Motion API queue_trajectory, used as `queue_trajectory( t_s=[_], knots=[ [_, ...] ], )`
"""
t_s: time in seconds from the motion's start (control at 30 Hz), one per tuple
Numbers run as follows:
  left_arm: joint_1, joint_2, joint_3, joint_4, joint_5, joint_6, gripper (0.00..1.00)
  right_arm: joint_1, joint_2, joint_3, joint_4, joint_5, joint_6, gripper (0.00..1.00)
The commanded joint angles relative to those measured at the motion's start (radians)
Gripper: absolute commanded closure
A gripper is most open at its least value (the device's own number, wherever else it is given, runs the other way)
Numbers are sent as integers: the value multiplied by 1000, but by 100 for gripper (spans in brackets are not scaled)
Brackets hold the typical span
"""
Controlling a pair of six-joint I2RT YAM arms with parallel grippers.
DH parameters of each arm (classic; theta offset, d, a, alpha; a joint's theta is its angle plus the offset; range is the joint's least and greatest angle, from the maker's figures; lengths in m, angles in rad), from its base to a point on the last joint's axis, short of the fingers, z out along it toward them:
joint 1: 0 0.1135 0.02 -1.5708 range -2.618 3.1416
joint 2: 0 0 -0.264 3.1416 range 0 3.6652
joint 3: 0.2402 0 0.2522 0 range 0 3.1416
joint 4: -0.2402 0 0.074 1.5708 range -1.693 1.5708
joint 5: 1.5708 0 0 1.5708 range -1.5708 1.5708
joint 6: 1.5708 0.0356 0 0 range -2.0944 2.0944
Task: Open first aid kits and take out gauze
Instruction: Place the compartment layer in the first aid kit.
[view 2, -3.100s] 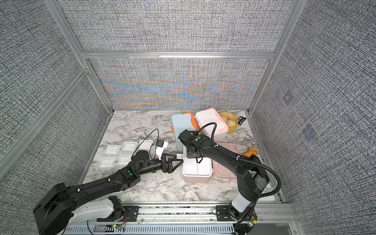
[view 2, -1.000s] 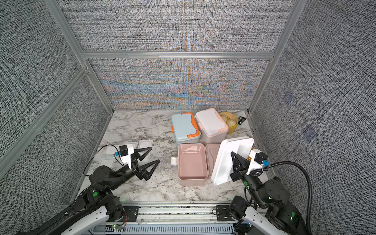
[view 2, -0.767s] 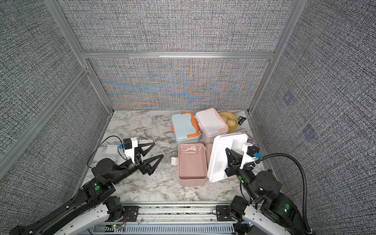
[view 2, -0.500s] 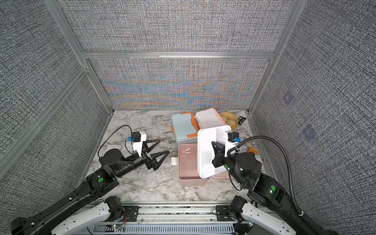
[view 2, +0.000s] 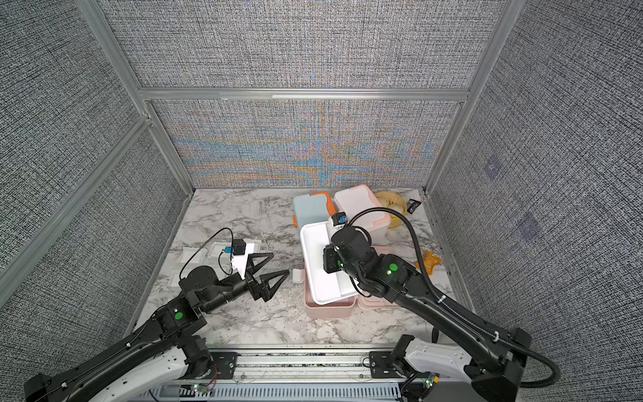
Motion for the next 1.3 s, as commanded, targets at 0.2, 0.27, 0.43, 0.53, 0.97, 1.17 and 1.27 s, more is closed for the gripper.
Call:
queue_trajectory(
  t_s=[0.2, 0.27, 0.43, 0.53, 0.97, 1.17, 1.27],
  knots=[
    [-1, 22, 13, 9, -43, -11, 0, -3, 272, 163, -172, -79, 152, 100],
    [0, 23, 4, 10, -59, -28, 0, -3, 335, 219, -242, -51, 185, 100],
    [0, 1, -42, 35, -99, -59, 0, 2, 463, 342, -392, -20, 223, 100],
    [0, -7, -49, 33, -101, -64, 0, 5, 495, 357, -405, -13, 238, 100],
    [0, 23, -63, 89, -77, -71, 0, 2, 445, 298, -455, 81, 311, 100],
    [0, 51, -65, 118, -62, -87, 0, -15, 452, 269, -432, 76, 315, 100],
    [-1, 51, -66, 121, -60, -91, 0, -17, 478, 276, -431, 66, 316, 100]
  ],
)
